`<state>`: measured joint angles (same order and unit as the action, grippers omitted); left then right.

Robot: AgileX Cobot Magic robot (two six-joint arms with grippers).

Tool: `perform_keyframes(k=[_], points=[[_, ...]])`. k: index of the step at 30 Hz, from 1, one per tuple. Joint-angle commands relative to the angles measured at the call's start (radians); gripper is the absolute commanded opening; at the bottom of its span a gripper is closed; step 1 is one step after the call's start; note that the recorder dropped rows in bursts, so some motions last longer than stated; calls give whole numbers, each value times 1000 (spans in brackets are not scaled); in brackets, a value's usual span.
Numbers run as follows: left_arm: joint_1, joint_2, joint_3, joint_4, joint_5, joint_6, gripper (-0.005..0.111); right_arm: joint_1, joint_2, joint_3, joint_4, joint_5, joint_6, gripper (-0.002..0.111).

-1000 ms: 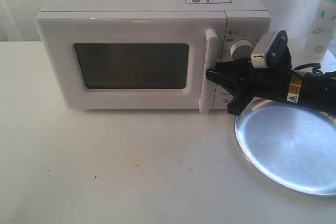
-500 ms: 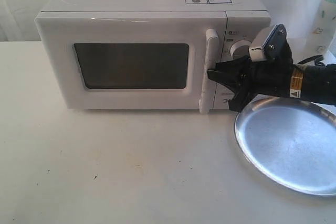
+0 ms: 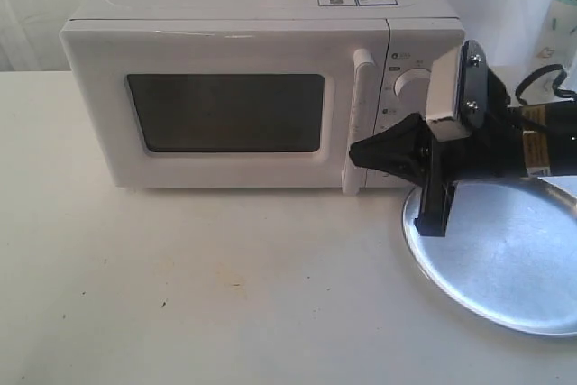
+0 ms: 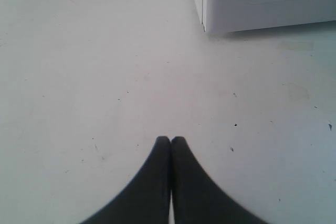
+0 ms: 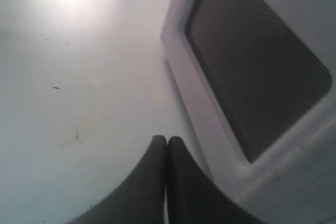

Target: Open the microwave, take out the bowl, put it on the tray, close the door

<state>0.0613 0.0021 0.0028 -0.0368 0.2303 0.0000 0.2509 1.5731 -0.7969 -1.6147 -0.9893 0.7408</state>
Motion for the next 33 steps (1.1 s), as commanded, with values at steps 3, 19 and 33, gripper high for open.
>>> perform_keyframes(k=[3, 19, 33], points=[[-5, -2, -3, -8, 2, 0, 0, -2, -70, 16, 222, 176, 4, 0], [-5, -2, -3, -8, 2, 0, 0, -2, -10, 18, 415, 173, -45, 61], [-5, -2, -3, -8, 2, 0, 0, -2, 130, 16, 565, -12, -162, 55]])
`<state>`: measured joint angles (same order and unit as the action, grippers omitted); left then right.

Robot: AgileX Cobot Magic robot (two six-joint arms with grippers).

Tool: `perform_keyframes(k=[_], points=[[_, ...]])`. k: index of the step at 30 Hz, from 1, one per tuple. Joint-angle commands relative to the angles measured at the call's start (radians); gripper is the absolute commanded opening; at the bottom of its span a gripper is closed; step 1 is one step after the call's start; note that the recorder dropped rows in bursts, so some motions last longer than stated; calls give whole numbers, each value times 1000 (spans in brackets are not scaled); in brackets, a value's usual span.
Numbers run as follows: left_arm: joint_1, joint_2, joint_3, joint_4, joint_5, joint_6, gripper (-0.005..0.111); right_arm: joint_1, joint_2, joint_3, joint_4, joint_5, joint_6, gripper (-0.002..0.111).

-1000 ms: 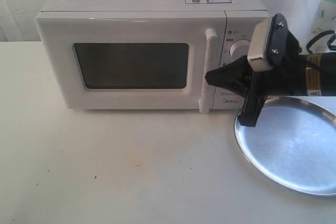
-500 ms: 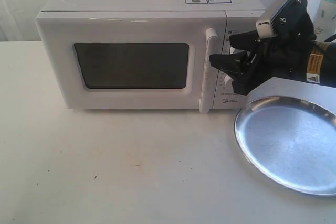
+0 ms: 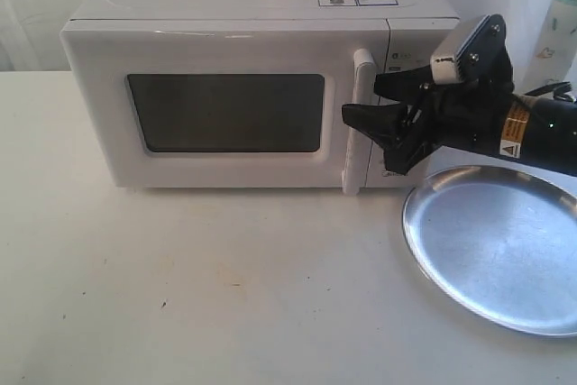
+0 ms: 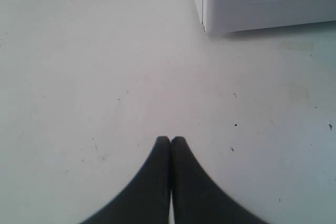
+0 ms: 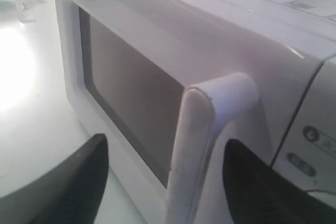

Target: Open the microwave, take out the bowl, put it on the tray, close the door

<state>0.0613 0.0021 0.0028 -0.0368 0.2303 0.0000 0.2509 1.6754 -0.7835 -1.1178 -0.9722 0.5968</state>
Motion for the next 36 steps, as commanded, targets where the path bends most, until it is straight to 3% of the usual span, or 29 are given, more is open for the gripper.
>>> perform_keyframes(k=[1, 8, 16, 19, 23, 36], points=[[-5, -2, -3, -8, 2, 0, 0, -2, 32, 2, 78, -29, -18, 53], [-5, -2, -3, -8, 2, 0, 0, 20, 63, 2, 116, -89, -72, 40], [-5, -2, -3, -8, 2, 0, 0, 129, 63, -24, 138, -51, -109, 36], [-5, -2, -3, -8, 2, 0, 0, 160, 63, -40, 138, 24, -162, 24], [-5, -2, -3, -8, 2, 0, 0, 180, 63, -57, 136, 59, -203, 0], [-5, -2, -3, -8, 2, 0, 0, 179, 61, -56, -48, -184, -208, 0]])
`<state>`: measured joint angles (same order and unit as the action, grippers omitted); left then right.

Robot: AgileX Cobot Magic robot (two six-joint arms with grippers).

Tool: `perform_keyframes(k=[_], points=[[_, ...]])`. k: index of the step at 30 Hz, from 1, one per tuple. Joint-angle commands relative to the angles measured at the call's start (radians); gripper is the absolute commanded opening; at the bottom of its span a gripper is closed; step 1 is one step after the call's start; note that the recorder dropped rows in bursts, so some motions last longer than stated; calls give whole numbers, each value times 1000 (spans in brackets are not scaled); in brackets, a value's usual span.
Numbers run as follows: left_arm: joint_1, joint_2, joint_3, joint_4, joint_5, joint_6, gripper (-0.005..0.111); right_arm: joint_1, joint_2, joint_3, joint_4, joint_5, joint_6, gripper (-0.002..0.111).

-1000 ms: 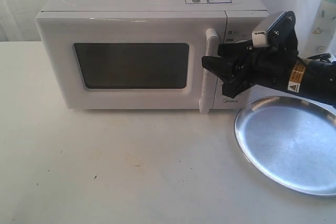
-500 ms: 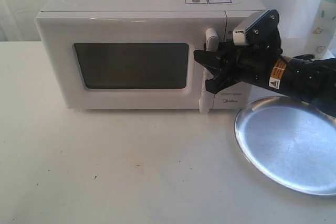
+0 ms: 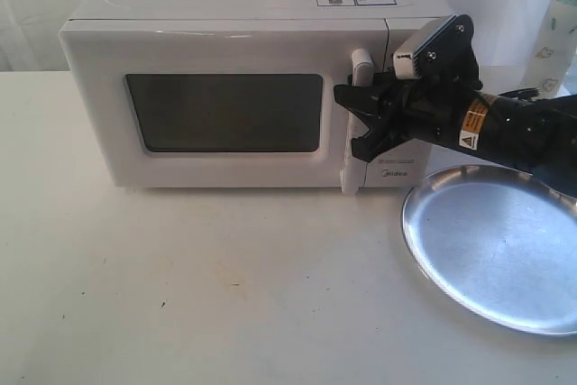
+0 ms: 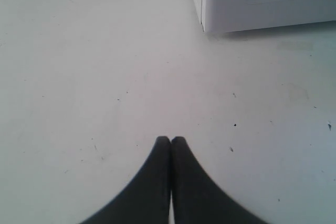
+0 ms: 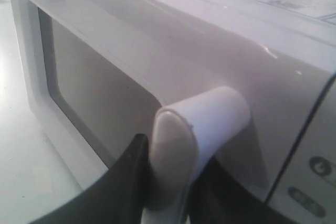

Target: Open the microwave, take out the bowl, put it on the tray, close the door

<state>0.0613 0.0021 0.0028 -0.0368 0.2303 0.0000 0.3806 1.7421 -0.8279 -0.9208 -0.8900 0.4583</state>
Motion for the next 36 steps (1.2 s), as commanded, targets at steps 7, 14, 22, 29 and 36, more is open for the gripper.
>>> perform_keyframes(k=[7, 14, 22, 29, 36], points=[[-5, -2, -3, -8, 2, 0, 0, 50, -5, -12, -280, -331, -35, 0], [-5, -2, -3, -8, 2, 0, 0, 48, -7, -10, -283, -331, -35, 0], [-5, -2, -3, -8, 2, 0, 0, 48, -47, -8, -300, -331, -8, 0], [-5, -2, -3, -8, 2, 0, 0, 50, -131, -8, -397, -331, 89, 0], [-5, -2, -3, -8, 2, 0, 0, 50, -189, -8, -477, -331, 170, 0]])
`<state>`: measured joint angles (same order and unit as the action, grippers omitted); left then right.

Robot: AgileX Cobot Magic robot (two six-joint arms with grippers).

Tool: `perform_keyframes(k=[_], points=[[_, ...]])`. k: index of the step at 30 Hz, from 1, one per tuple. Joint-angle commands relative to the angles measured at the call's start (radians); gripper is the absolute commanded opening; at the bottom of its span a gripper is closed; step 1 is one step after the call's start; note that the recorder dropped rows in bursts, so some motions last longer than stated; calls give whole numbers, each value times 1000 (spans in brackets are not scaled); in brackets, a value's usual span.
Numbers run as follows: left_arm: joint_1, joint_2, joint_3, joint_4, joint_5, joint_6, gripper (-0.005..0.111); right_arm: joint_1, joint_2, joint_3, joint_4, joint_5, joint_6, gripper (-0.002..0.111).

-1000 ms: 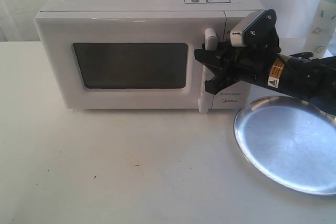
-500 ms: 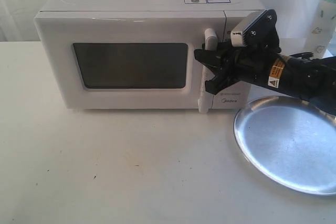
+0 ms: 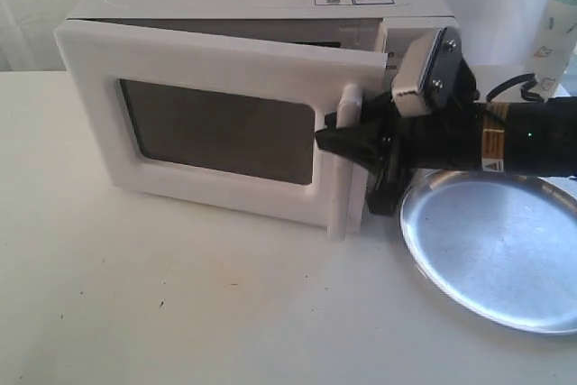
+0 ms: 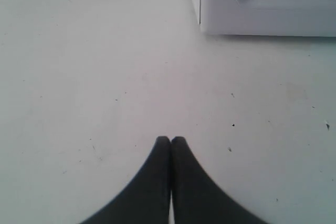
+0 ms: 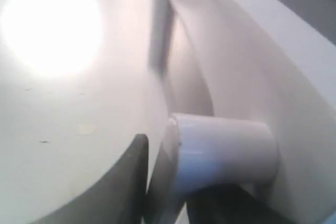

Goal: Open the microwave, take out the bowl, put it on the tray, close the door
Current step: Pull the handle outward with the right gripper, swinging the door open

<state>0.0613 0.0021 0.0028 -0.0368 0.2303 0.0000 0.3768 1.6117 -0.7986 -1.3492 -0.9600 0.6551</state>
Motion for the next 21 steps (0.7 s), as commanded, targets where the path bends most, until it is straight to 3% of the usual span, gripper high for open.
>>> perform_keyframes(k=[1, 9, 11, 17, 21], points=[[-5, -2, -3, -8, 2, 0, 0, 53, -65, -37, -51, -261, -7, 0], [-5, -2, -3, -8, 2, 0, 0, 53, -101, -37, -103, -261, 171, 2], [-5, -2, -3, -8, 2, 0, 0, 53, -103, -37, -134, -261, 192, 9], [-5, -2, -3, -8, 2, 0, 0, 52, -108, -37, -302, -261, 225, 48], [-5, -2, -3, -8, 2, 0, 0, 43, -120, -20, -395, -261, 313, 51]])
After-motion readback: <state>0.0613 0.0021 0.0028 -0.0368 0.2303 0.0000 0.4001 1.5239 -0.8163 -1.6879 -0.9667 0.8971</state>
